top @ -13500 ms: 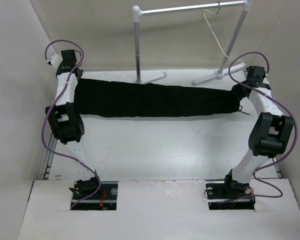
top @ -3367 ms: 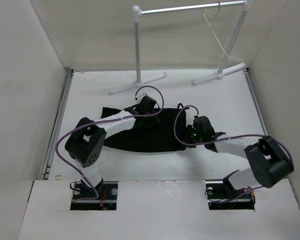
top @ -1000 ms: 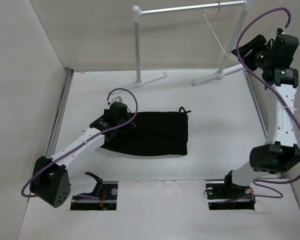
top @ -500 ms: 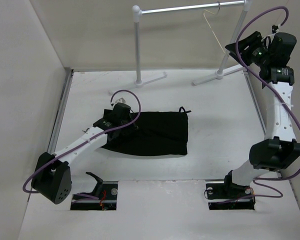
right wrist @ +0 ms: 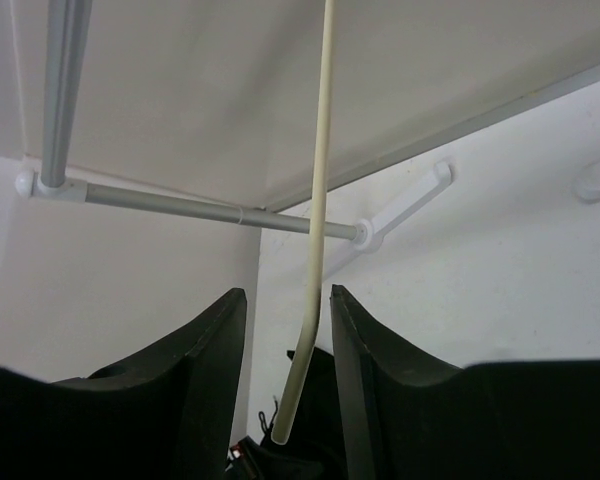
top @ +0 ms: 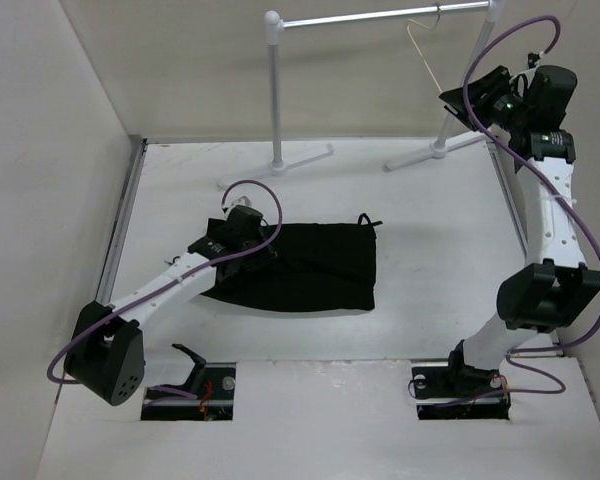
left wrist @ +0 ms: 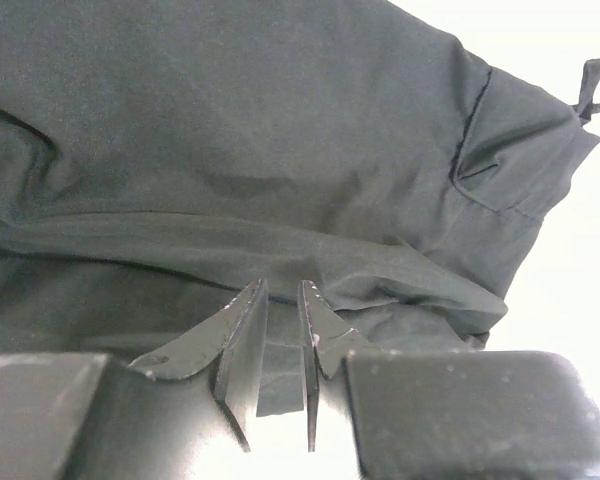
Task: Place the trousers on the hanger
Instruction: Pick up the hanger from the clothesline.
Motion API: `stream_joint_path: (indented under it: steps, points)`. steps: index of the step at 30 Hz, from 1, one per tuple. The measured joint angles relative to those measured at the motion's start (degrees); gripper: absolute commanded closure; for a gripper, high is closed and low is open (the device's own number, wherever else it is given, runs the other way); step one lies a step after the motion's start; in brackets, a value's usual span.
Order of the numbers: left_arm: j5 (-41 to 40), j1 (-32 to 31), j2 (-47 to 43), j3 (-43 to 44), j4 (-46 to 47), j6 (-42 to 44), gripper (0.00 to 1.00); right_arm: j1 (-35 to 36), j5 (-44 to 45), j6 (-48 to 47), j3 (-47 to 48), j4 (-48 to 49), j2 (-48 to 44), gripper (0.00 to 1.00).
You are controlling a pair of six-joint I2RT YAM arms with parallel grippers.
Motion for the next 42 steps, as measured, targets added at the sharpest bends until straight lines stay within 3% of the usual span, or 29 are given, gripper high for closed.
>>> stream_joint_path:
  steps: [21,34,42]
  points:
    - [-0.02,-0.28,0.57,0.0,0.39,-1.03,0.83,1.4,-1.05,2.62,-0.02,0.96,1.9,0.88]
    - [-0.17,-0.44,0.57,0.0,0.42,-1.44,0.83,2.19,0.37,2.43,-0.02,1.29,1.2,0.92]
    - [-0.26,-1.07,0.55,0.0,0.42,-1.46,0.83,3.08,6.08,-4.46,0.0,-4.85,-1.44,0.93]
